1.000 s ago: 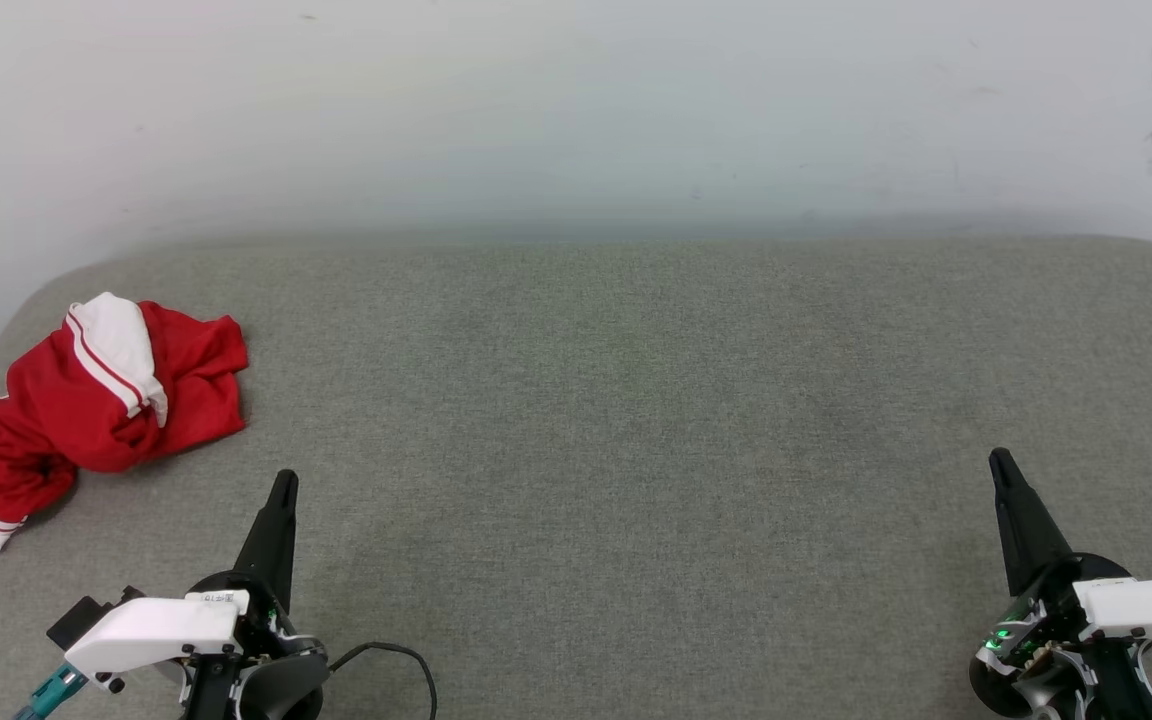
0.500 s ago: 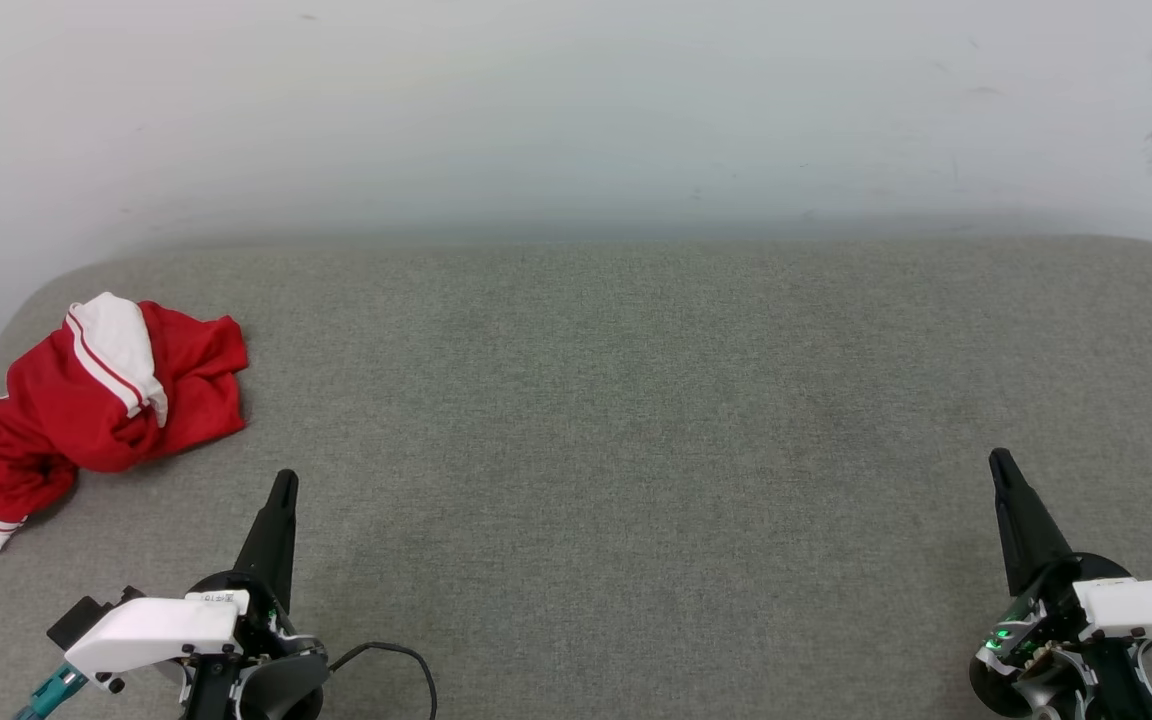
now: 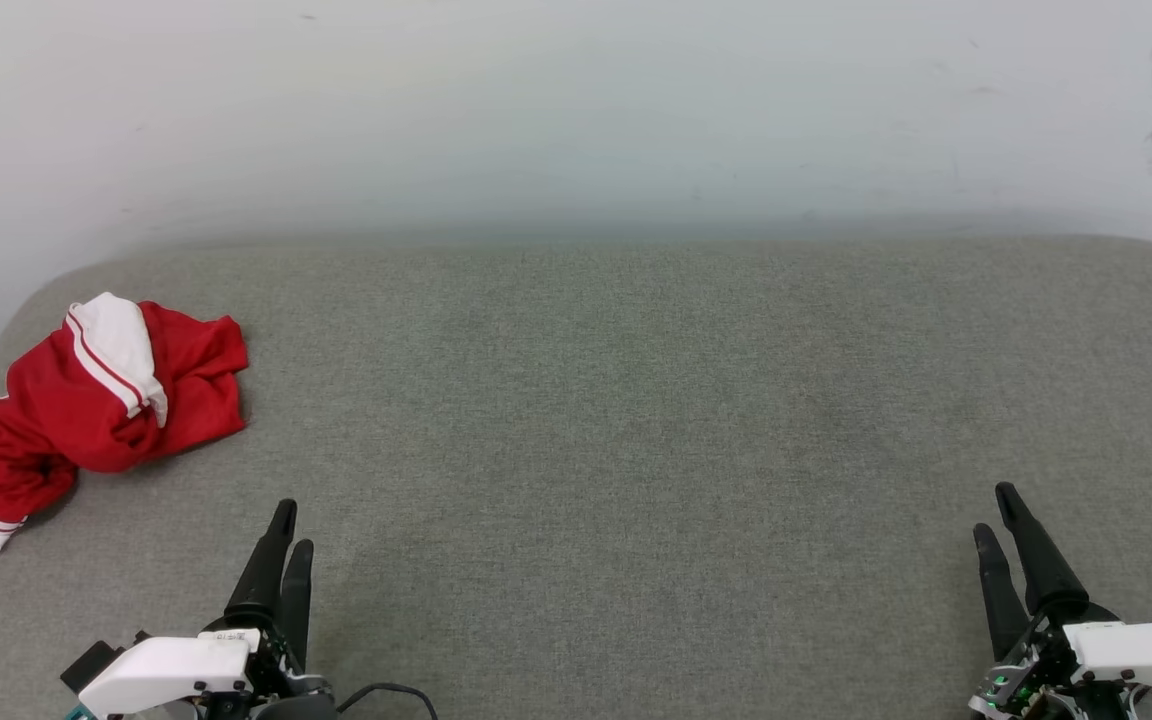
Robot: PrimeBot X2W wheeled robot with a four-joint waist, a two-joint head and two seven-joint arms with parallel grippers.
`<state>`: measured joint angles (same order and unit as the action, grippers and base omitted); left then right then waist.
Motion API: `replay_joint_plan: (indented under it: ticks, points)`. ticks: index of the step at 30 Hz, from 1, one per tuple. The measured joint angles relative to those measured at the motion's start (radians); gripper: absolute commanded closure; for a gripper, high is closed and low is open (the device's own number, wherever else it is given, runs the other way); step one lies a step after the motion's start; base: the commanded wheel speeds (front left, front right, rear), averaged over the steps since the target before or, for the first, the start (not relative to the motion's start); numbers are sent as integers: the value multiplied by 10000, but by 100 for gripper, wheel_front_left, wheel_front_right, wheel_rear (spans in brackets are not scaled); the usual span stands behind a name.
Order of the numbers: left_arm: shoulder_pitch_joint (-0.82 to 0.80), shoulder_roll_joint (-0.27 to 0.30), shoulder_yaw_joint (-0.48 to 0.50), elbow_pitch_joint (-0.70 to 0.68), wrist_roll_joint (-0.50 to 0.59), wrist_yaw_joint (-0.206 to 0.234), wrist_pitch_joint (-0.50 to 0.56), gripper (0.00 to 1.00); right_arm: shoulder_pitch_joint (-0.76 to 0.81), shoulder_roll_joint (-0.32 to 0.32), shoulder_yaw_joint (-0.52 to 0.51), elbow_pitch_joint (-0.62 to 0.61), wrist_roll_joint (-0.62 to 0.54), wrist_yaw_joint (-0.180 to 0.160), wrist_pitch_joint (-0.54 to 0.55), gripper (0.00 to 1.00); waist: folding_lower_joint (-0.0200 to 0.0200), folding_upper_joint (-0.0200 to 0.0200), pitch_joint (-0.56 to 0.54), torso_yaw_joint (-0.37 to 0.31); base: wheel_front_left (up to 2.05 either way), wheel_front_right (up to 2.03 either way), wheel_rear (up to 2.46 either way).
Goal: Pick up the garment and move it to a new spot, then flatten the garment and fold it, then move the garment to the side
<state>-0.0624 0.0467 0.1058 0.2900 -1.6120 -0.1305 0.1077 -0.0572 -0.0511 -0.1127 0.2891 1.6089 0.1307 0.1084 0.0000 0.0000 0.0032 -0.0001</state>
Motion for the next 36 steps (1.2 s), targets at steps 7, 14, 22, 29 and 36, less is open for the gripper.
replay_joint_plan:
  ticks: [7, 14, 22, 29, 36]
  points:
    - [15, -2, -56, -194, 430, 0, -355, 0, 130, 0, -33, -163, -535, 0, -343, 0, 0, 0, 6, 3, 0, 0, 0]
    - [14, -2, -59, -512, 1603, 188, -683, 0, 197, 2, -157, -514, -1659, 0, -660, 0, 0, 0, 12, 9, 0, 0, 0]
    - [13, 0, -150, -1041, 3035, 625, -1026, 0, 302, 4, -263, -1058, -3164, 0, -1012, 0, 0, 1, 11, 9, 0, 0, 0]
    - [13, 0, -380, -1310, 4408, 980, -1292, 0, 382, 4, -209, -1574, -4792, 0, -1262, 0, 0, 0, 7, 29, 0, 0, 0]
    - [13, 2, -606, -1505, 5720, 1340, -1553, 0, 577, 6, -35, -1950, -6280, 0, -1538, 0, 0, 0, 18, 64, 0, 0, 0]
